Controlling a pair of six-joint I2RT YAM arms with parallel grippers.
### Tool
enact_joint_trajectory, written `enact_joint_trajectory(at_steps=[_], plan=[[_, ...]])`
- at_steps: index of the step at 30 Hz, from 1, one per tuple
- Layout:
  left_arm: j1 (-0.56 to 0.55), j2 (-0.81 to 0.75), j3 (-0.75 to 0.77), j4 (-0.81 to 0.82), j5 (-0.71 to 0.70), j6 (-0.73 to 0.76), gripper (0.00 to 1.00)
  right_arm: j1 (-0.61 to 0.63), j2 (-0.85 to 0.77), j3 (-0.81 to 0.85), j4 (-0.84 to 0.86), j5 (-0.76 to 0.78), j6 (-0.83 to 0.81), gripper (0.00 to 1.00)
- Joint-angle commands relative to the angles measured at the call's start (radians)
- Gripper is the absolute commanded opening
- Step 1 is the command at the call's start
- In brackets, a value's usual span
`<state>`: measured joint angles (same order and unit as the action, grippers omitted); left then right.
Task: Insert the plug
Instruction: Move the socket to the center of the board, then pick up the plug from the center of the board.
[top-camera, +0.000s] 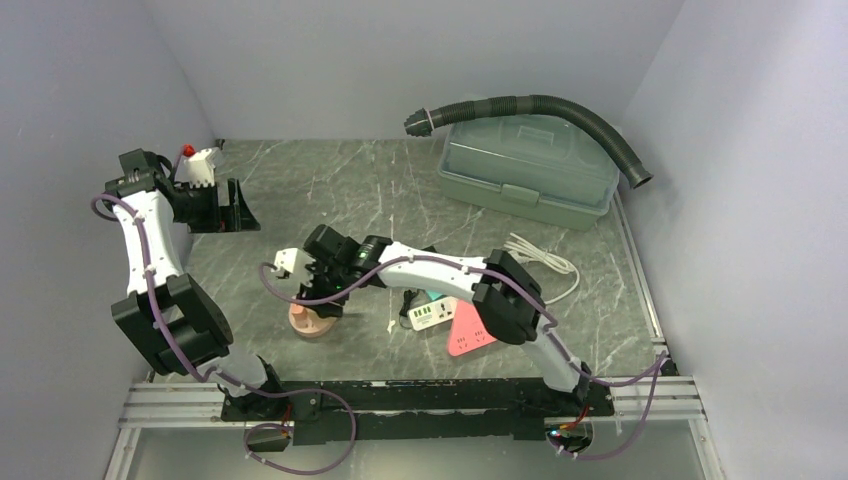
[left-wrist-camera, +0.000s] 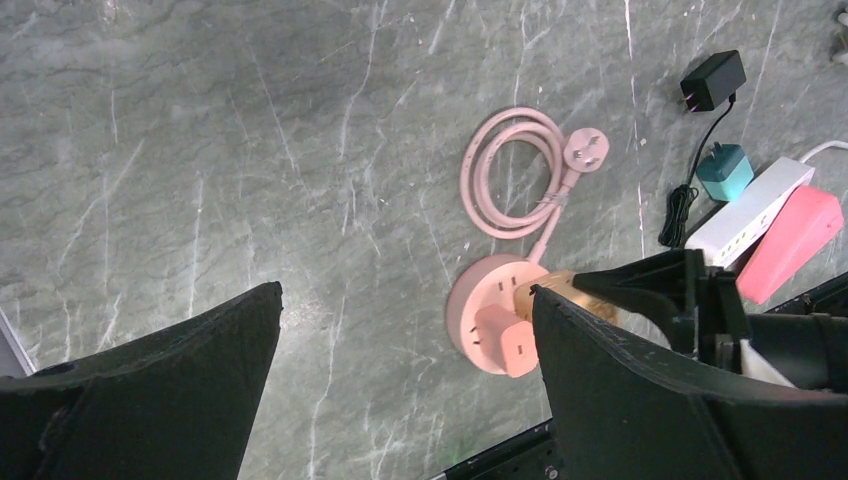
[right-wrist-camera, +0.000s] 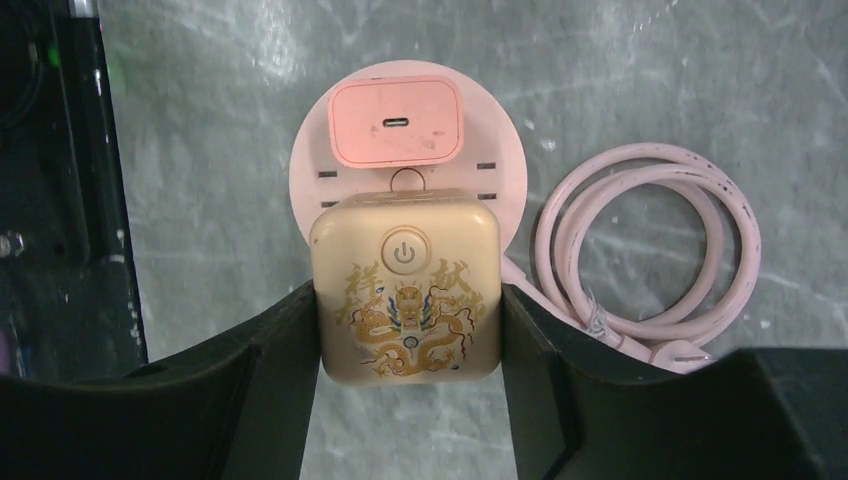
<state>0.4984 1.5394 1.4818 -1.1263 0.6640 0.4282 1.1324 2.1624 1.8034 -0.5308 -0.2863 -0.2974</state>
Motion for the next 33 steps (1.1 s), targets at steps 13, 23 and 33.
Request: enact_joint_trajectory(at_steps=[13,23,33], plan=[[-0.003,-0.02,0.046,-0.001,0.02,0.018,1.0,-0.132,-0.362,-0.219,0.047,0.206,0.209,1.0],[-0.038,-0.016,0.04,0.005,0.032,0.009,1.0,-0.349,-0.478,-0.594,-0.007,0.433,0.583,0.82],[-0.093,-0.006,0.021,0.024,0.0,-0.001,1.0,-0.35,-0.386,-0.609,0.044,0.318,0.589,0.72]])
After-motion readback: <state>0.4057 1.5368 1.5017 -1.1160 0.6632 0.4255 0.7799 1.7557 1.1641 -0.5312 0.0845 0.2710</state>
